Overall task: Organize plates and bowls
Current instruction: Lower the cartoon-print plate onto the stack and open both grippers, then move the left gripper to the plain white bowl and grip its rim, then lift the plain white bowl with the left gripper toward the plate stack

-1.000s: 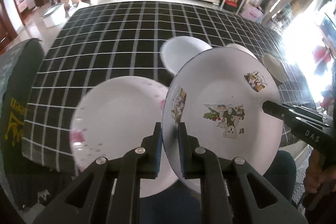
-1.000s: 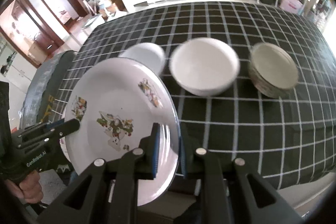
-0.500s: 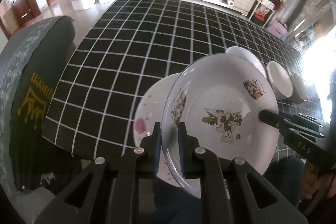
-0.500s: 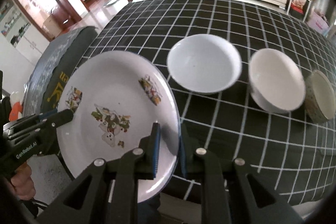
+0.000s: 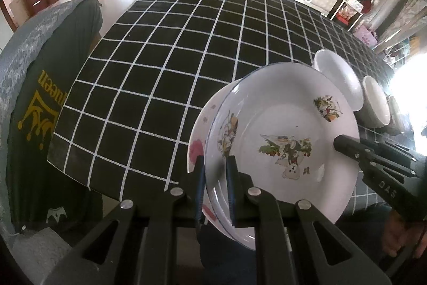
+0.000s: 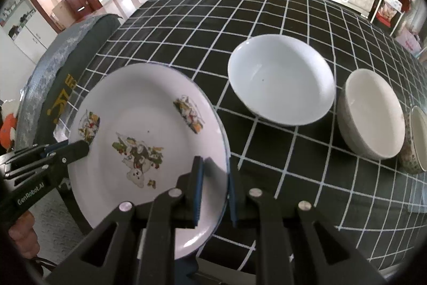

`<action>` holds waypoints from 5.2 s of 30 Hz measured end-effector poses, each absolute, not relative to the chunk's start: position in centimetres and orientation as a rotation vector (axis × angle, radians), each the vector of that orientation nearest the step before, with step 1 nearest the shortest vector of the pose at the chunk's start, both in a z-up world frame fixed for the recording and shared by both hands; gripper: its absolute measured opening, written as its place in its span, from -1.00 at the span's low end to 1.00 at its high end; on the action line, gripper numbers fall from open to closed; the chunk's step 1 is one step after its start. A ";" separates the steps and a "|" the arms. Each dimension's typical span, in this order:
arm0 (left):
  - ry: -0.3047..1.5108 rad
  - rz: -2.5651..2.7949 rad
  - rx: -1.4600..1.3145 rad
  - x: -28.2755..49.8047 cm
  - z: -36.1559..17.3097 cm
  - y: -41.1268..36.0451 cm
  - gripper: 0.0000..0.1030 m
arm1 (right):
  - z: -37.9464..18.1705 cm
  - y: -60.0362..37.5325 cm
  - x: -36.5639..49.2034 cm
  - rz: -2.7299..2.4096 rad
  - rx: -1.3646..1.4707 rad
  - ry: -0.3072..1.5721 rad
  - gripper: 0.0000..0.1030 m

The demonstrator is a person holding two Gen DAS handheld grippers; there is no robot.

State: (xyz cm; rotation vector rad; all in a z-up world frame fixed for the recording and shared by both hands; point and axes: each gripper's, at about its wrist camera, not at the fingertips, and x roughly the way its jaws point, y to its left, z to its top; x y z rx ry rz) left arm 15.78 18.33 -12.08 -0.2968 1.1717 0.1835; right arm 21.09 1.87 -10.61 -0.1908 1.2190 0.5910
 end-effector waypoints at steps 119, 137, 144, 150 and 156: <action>1.160 -0.102 -0.160 32.4 -12.6 8.7 -0.74 | -10.4 -4.0 32.4 0.530 -0.249 1.096 -0.22; 1.180 -0.123 -0.163 31.0 -13.0 6.9 -0.74 | -11.2 -5.0 31.0 0.452 -0.185 1.142 -0.83; 1.154 -0.140 -0.177 28.2 -11.0 5.9 -0.74 | -9.3 -6.7 28.7 0.445 -0.140 1.137 -0.83; 1.130 -0.155 -0.185 25.9 -8.8 4.3 -0.74 | -6.3 -8.0 26.5 0.428 -0.121 1.106 -0.83; 1.132 -0.176 -0.195 23.5 -8.2 2.5 -0.74 | -5.5 -10.0 24.2 0.405 -0.092 1.118 -0.83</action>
